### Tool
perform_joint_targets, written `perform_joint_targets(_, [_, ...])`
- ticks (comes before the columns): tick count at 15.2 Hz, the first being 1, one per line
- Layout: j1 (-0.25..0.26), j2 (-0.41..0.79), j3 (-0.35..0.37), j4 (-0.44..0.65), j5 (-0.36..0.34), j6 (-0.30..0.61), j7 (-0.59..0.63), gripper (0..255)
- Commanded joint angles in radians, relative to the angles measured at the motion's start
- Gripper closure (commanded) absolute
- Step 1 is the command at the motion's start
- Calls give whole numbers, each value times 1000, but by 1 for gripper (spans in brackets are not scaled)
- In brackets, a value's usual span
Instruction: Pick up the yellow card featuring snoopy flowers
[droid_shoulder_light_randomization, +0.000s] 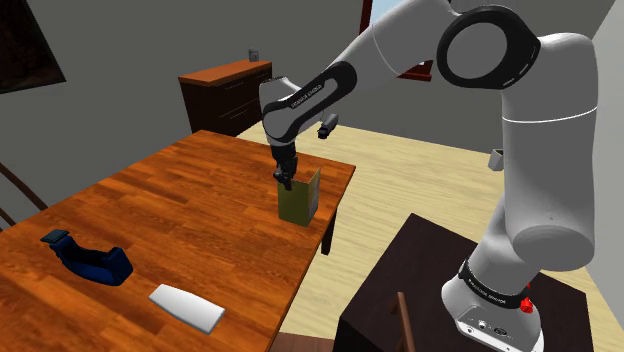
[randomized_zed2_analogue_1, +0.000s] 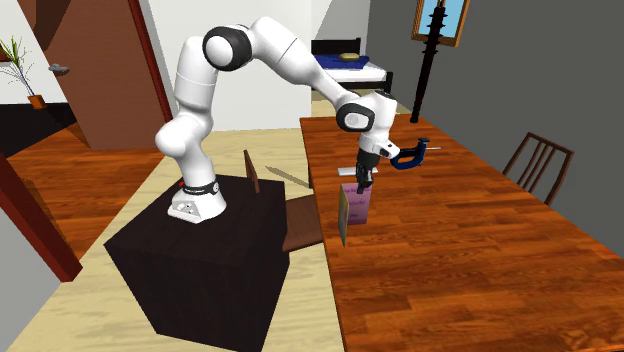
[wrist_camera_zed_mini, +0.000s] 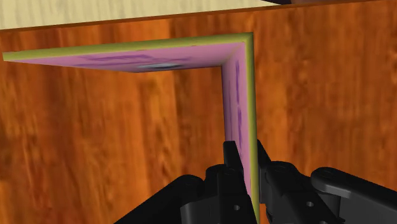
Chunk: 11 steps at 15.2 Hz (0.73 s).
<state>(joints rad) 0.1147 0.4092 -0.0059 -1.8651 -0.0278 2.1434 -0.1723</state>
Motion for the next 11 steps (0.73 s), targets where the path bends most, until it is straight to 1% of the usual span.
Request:
perform_joint_targets(1, [0, 0, 0, 0, 0, 0, 0, 255])
perform_joint_targets(6, [0, -3, 0, -3, 0, 0, 0, 255])
perform_joint_targets(11, [0, -39, 0, 15, 1, -54, -1, 255])
